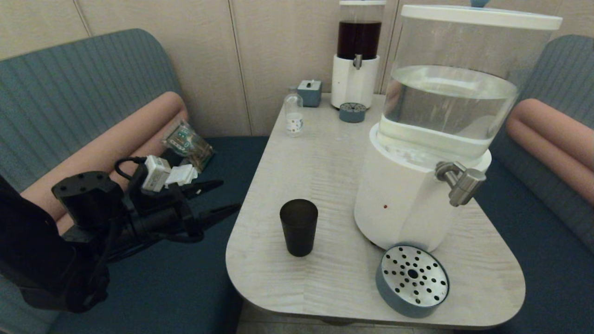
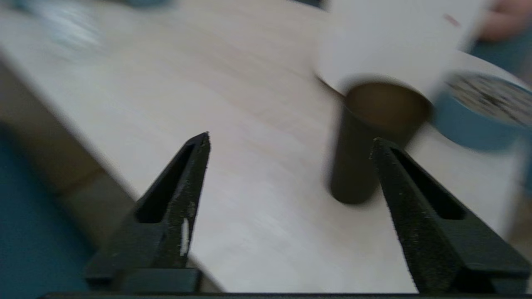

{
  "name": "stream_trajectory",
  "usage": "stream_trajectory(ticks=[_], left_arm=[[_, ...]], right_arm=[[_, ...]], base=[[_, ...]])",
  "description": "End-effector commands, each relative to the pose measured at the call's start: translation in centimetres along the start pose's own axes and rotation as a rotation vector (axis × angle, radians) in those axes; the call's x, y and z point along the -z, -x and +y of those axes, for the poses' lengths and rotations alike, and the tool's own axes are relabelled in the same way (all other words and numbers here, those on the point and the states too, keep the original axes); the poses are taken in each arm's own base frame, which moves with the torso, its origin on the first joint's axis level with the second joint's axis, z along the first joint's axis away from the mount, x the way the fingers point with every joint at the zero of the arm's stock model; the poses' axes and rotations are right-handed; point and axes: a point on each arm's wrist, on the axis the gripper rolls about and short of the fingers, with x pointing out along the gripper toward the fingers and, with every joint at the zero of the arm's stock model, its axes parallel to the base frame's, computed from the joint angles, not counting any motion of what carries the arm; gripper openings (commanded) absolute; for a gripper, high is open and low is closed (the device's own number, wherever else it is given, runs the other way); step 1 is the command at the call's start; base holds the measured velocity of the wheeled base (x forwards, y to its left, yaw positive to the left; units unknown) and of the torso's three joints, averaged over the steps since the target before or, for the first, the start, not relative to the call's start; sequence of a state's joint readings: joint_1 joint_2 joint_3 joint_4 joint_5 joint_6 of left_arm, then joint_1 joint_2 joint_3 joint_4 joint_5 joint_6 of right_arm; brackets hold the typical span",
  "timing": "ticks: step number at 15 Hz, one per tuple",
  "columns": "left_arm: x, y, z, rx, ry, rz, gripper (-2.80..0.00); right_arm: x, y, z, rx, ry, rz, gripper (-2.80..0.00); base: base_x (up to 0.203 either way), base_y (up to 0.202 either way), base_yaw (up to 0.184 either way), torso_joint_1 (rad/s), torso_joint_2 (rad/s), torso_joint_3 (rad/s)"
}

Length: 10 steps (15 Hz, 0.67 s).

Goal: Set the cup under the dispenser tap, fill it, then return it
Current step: Pick up the cup

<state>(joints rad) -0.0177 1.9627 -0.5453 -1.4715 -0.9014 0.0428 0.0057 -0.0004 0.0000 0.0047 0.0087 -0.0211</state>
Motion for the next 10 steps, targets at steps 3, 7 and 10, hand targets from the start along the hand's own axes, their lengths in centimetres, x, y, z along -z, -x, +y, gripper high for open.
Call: stream_trajectory(ticks=[3, 7, 10], left_arm=[[3.4, -0.3, -0.2, 0.164, 0.09, 0.052, 0.0], [5.6, -0.6, -0.2, 0.249, 0.133, 0.07, 0.0], [6.4, -1.5, 0.7, 0.273, 0.122, 0.061, 0.0]], right_arm=[[0.0, 0.0, 0.0, -0.001, 0.0, -0.001, -2.8], [0.0, 0.0, 0.0, -0.001, 0.0, 0.0, -2.8], [0.0, 0.0, 0.0, -0.001, 0.0, -0.001, -2.8]], base=[[0.0, 0.0, 0.0, 0.0, 0.0, 0.0], [0.0, 0.0, 0.0, 0.0, 0.0, 0.0], [0.0, 0.0, 0.0, 0.0, 0.0, 0.0]])
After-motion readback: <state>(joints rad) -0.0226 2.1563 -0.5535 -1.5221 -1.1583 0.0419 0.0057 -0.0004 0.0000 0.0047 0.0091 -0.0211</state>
